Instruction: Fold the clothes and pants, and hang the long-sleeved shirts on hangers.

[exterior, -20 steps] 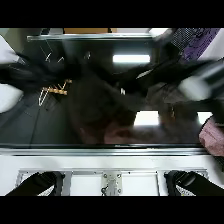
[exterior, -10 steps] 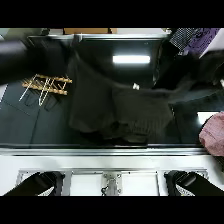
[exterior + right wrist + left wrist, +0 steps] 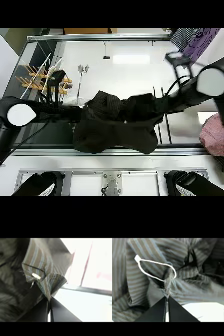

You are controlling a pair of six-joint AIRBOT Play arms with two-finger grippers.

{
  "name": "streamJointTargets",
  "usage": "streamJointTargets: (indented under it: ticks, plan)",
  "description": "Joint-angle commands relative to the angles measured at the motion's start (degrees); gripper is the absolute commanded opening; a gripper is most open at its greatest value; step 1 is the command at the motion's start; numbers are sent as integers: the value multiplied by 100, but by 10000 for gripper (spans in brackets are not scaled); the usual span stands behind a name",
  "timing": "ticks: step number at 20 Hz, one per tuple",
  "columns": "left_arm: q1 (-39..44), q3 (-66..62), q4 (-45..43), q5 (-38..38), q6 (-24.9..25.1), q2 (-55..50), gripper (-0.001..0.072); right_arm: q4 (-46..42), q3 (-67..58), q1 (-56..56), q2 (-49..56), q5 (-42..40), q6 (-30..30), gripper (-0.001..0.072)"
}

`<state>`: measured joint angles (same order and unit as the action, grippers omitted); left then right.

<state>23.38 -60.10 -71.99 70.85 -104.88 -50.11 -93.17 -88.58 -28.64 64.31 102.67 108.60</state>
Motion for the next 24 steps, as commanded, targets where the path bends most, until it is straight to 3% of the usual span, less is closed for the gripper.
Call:
streamJointTargets:
  ticks: [1,7,8,9,10,16,24]
  plan:
    - [-240,424,452,-271,267,39,15,483,422,-79,22,-50,417,15]
    - [-280,413,452,13,540,50,33,494,422,-85,24,-66,417,16]
    - [-280,393,448,35,581,52,325,494,422,-85,24,-68,417,16]
    - [-280,299,417,74,664,44,666,496,422,-85,24,-68,417,17]
    - [-284,164,348,70,706,44,720,494,422,-83,24,-63,415,17]
    - [-511,-1257,-2015,118,763,-227,720,494,422,-83,39,-66,415,17]
    - [-2870,-2483,-2146,-173,2400,-2723,720,494,422,-81,39,-66,415,17]
